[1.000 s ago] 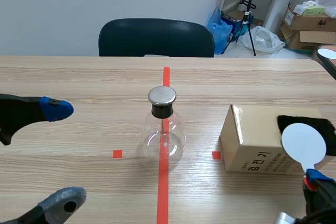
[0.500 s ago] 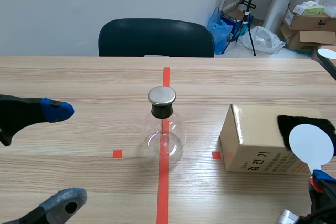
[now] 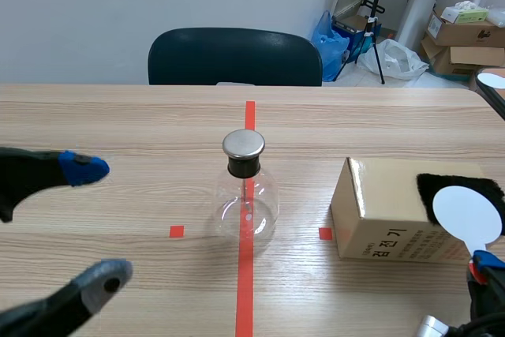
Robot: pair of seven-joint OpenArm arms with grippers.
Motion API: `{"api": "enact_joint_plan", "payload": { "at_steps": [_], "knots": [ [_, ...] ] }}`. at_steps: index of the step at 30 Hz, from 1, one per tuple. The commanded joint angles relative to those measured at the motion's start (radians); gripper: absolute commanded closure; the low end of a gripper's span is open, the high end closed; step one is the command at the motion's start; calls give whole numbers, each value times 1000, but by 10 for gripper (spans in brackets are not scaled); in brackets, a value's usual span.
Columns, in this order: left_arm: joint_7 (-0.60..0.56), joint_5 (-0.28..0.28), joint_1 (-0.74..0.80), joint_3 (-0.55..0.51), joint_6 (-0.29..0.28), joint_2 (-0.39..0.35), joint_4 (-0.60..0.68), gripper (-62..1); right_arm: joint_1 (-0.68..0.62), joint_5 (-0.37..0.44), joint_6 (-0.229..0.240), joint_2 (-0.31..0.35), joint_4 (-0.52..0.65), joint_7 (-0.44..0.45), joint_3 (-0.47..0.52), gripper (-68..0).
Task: Do the electroscope experiment
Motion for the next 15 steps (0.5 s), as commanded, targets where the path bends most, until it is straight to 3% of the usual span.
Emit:
{"api": "enact_joint_plan", "payload": {
  "at_steps": [1,3,9,13,15],
  "knots": [
    [32,-6,-3,-4,-1,5,1,-236,6,-19,-53,5,11,-17,-1,-9],
    [86,3,-9,3,-1,6,1,-19,3,-40,-53,6,30,-62,-15,-9],
    [116,68,-120,76,-2,30,-63,-19,-14,-84,-53,40,158,-219,-115,-9],
    [115,75,-268,173,-2,48,-188,-28,-19,-129,-53,72,220,-332,-204,-9],
    [113,108,-354,225,-2,70,-272,-28,-19,-147,-53,89,242,-381,-248,-9]
  ]
}}
